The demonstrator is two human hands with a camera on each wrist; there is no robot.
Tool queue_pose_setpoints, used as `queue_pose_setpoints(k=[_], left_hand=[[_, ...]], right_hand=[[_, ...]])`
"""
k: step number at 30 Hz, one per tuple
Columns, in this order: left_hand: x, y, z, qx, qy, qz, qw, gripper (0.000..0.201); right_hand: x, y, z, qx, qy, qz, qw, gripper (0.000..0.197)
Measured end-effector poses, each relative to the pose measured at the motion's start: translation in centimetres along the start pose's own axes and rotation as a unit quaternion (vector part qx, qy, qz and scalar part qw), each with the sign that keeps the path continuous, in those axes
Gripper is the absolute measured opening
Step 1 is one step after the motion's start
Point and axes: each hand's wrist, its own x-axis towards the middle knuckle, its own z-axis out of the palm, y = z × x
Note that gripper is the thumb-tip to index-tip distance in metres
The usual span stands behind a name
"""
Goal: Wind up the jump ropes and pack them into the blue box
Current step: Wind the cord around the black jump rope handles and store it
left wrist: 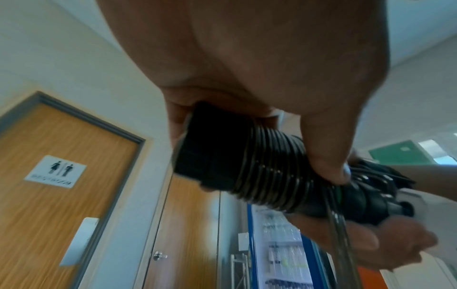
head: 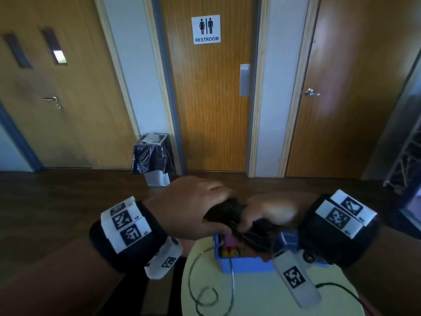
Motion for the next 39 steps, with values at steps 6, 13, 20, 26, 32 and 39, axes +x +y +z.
queue_pose_setpoints(k=[6,13,20,26,32,39], left_hand=[[-0.6,-1.0,-0.3,-0.1,0.068,-0.114,0.986,0.047],[-1.3,-0.9,3.5,-0.31,0.183,-0.343,0.868,0.048],[-2.3,0.6,5.8,-0.426,0.267,-0.406,0.763,0.021],[-2.6,2.2,6.5,-0.664,0.255,-0.432,0.554,0.023],[-3.0,2.9,6.7,-0.791,0.214,-0.38,0.428,0.047],[-2.9,2.7,6.4,-0.881,0.154,-0.234,0.381,0.047]], right_hand=[[0.9,1.5,-0.4,0.208,0.033,-0.161,0.964,0.108],[5.2,2.0,2.6,0.247,0.199,-0.286,0.904,0.082],[5.3,2.1,5.0,0.118,0.263,-0.223,0.931,0.034],[4.9,2.7,3.7,-0.292,0.386,-0.275,0.831,0.028],[5.2,2.2,2.4,-0.192,0.342,-0.321,0.862,0.027],[5.1,1.2,2.3,0.074,0.149,-0.342,0.925,0.085]])
